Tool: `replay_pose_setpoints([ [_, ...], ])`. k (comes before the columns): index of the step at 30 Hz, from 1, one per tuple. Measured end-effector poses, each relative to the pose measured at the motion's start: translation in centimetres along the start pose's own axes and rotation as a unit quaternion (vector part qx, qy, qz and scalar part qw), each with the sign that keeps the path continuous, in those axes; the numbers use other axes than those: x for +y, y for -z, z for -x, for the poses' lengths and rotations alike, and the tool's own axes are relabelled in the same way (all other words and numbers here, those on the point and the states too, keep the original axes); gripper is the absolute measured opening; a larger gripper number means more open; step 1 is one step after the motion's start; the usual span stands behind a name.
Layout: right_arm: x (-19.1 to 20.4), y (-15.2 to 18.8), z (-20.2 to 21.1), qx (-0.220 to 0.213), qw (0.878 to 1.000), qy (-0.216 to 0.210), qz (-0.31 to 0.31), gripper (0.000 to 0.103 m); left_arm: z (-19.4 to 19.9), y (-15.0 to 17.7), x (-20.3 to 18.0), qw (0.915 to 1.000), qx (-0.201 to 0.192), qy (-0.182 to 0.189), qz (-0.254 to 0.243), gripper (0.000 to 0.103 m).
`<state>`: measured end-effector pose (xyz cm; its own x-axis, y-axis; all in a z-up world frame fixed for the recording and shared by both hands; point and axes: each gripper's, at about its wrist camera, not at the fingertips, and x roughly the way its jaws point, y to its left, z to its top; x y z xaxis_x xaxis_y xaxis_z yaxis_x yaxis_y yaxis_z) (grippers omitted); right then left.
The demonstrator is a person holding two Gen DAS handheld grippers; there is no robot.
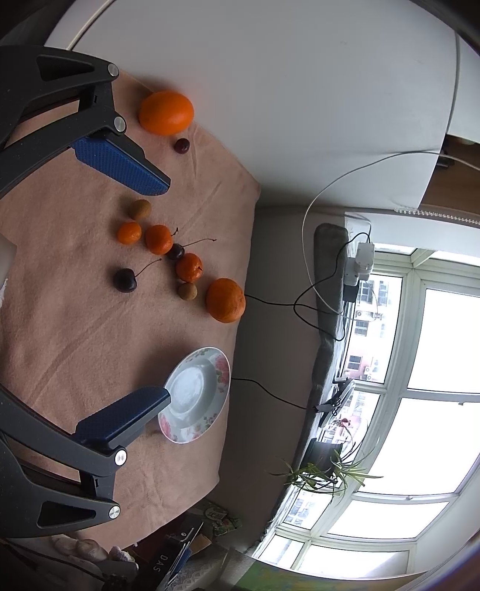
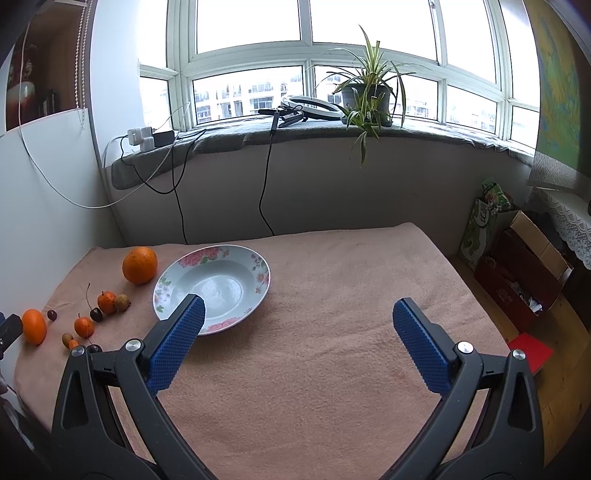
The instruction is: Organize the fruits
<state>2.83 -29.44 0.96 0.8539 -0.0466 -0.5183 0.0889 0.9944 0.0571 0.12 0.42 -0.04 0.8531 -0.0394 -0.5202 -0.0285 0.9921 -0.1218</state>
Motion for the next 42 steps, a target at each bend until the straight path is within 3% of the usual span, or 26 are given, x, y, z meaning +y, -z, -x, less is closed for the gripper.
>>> replay_pose_setpoints([
  [23,1.3,0.7,-0.7,0.008,1.000,-0.016,0.016,0.103,-0.3,0.9,0.8,0.9999,0.008,-0.009,0.009,0.102],
  [30,2.9,1.2,-1.1,0.005,0.998,-0.060,0.036,0.103,0.1,1.7,2.8,0.9994,0.014,-0.028,0.016,0.102],
  [39,6.3,2.1,-2.2,0.018,0.986,-0.148,0.074,0.103,0.1,3.4,6.1,0.9974,0.032,-0.045,0.046,0.102],
  [42,7.8,2.4,-2.6,0.031,0.981,-0.166,0.091,0.103,-0.4,3.8,6.9,0.9968,0.041,-0.043,0.053,0.097],
])
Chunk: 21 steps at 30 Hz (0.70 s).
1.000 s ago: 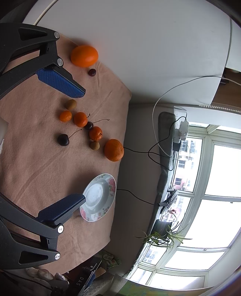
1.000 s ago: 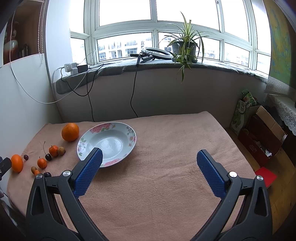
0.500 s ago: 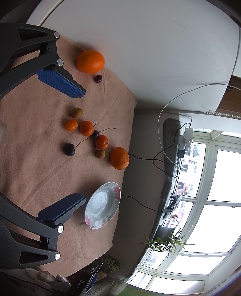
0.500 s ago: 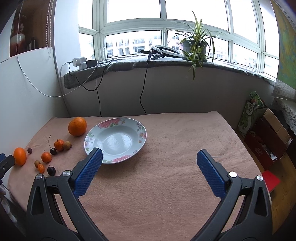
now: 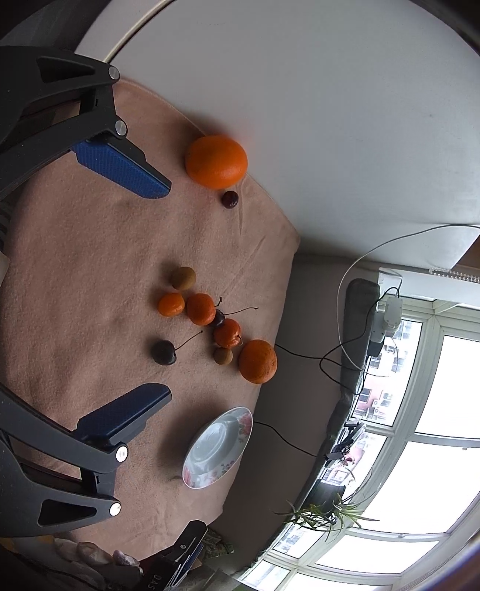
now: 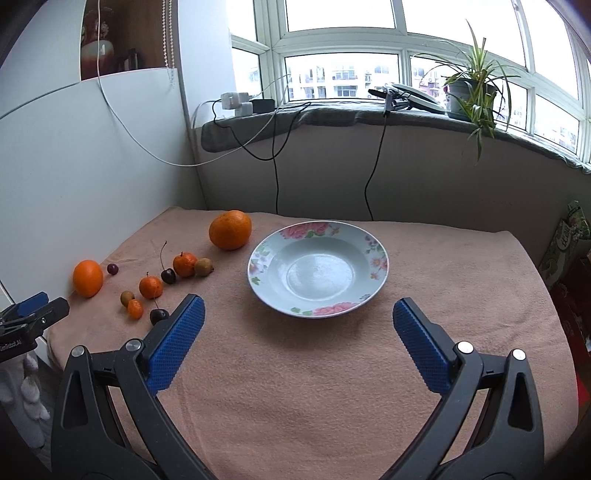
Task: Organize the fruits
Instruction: 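Move the right tool to the dark red cherry while the left tool reaches the small tangerine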
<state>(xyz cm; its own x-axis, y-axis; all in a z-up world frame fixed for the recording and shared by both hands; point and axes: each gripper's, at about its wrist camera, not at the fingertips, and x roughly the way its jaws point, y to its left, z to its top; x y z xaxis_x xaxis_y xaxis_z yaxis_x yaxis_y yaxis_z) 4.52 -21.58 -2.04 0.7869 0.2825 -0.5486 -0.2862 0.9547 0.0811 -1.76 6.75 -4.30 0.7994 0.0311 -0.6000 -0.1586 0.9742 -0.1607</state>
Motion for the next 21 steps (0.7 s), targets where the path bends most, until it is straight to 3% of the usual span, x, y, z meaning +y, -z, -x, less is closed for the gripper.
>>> replay_pose_setpoints([
  [7,3.4,0.4,-1.8,0.021,0.998,-0.048,0.042,0.102,-1.6,0.9,0.9,0.9991,0.025,0.029,0.017,0.074],
  [12,6.3,0.7,-3.4,0.042,0.993,-0.086,0.075,0.087,-2.9,1.2,1.1,0.9976,0.042,0.049,0.026,0.061],
  [14,7.4,0.8,-4.2,0.052,0.989,-0.106,0.083,0.072,-3.4,1.2,1.0,0.9970,0.046,0.056,0.027,0.055],
  [19,9.5,1.2,-6.5,0.088,0.979,-0.159,0.087,0.060,-4.9,1.3,0.9,0.9953,0.062,0.071,0.023,0.041],
  [21,10.2,1.4,-7.6,0.100,0.976,-0.173,0.090,0.059,-5.5,1.2,0.8,0.9952,0.064,0.071,0.019,0.040],
])
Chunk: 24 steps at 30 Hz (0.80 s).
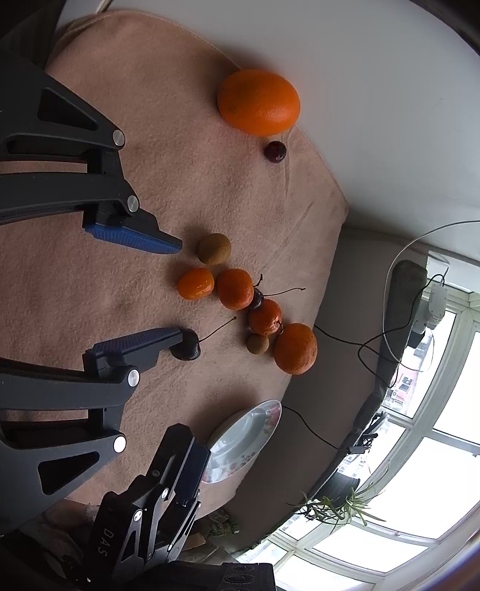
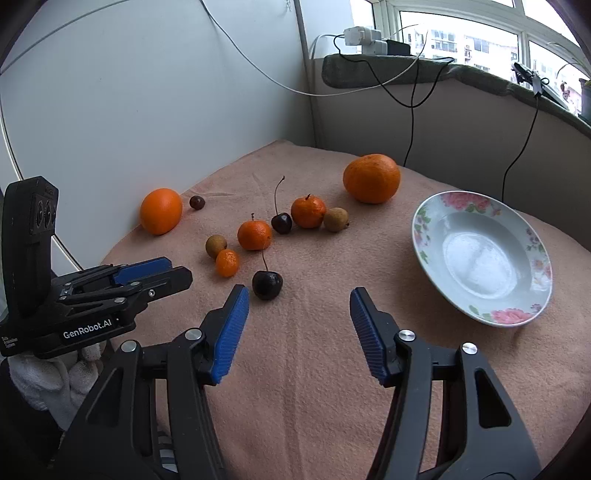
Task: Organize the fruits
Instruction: 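Move the right tool to the dark red cherry while the left tool reaches the small tangerine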
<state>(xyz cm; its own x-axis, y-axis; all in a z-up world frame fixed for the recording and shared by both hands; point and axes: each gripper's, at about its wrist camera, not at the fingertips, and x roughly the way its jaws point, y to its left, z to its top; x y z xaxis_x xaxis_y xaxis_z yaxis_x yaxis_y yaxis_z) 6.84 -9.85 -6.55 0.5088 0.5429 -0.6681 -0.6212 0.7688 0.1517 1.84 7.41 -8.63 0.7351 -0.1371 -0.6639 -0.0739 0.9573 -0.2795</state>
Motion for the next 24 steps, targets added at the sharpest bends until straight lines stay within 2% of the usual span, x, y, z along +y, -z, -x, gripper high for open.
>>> replay_pose_setpoints([
  [3,0.3,-0.1,-1.8,0.022,1.000,-0.020,0.002,0.059,-0.6,-0.3,-0.1,1.0000,0.003,0.004,-0.005,0.037],
  [8,0.1,-0.2,-3.8,0.046,0.998,-0.043,-0.005,0.045,-1.7,-0.7,0.0,0.9999,0.012,0.011,-0.006,0.032],
  [14,0.6,-0.5,-5.1,0.056,0.997,-0.053,0.007,0.039,-2.4,-0.9,-0.2,0.9997,0.017,0.011,-0.011,0.029],
  [24,0.8,-0.9,-6.7,0.070,0.996,-0.051,0.025,0.037,-3.6,-1.2,0.0,0.9996,0.027,0.010,-0.005,0.029],
])
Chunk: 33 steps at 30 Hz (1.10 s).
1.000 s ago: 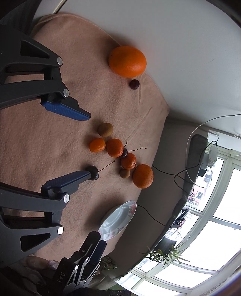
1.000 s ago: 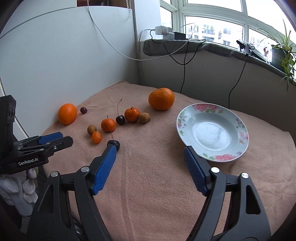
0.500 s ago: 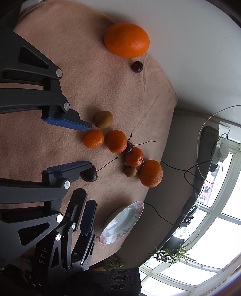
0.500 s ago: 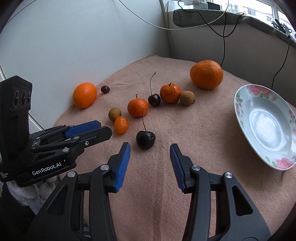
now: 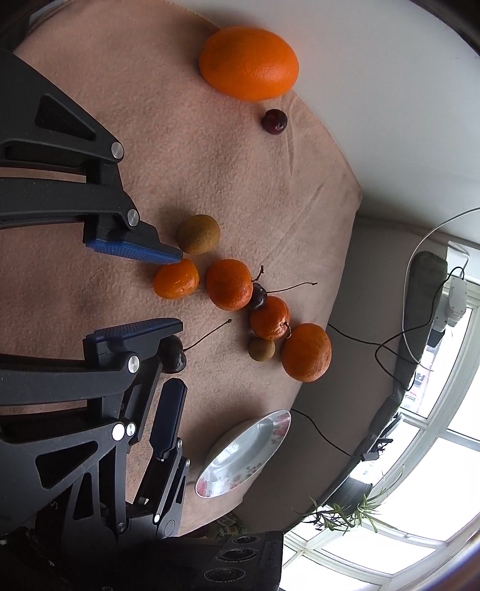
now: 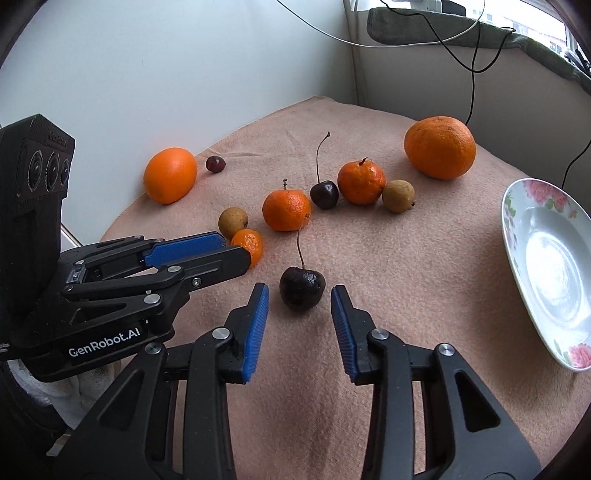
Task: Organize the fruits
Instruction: 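Move the right tool to the dark red cherry while the left tool reaches the small tangerine, then close the right tool on the cherry while the left tool closes on the small tangerine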
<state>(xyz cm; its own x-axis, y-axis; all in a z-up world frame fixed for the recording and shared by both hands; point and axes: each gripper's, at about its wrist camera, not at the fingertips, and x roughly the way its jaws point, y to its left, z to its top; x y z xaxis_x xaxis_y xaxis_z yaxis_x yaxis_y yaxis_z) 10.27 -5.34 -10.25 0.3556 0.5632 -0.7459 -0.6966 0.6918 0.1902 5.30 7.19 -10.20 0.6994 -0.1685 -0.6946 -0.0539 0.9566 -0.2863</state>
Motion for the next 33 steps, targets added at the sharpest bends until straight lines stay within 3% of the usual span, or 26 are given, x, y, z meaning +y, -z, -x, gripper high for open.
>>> replay_pose_setpoints([
  [13,-0.3,-0.2,-1.4,0.013,1.000,0.012,0.014,0.036,-1.3,0.0,1.1,0.9997,0.015,0.006,0.021,0.022],
  [15,-0.2,-0.3,-1.7,0.015,1.000,0.012,0.018,0.030,-1.4,0.0,1.1,0.9996,0.015,0.009,0.023,0.022],
  [18,-0.1,-0.3,-1.9,0.016,1.000,0.014,0.020,0.029,-1.4,-0.1,1.2,0.9996,0.014,0.009,0.024,0.021],
  [33,-1.6,0.1,1.2,-0.023,0.999,0.020,-0.013,0.029,-0.1,-0.1,0.4,0.9994,-0.006,0.019,0.026,0.021],
])
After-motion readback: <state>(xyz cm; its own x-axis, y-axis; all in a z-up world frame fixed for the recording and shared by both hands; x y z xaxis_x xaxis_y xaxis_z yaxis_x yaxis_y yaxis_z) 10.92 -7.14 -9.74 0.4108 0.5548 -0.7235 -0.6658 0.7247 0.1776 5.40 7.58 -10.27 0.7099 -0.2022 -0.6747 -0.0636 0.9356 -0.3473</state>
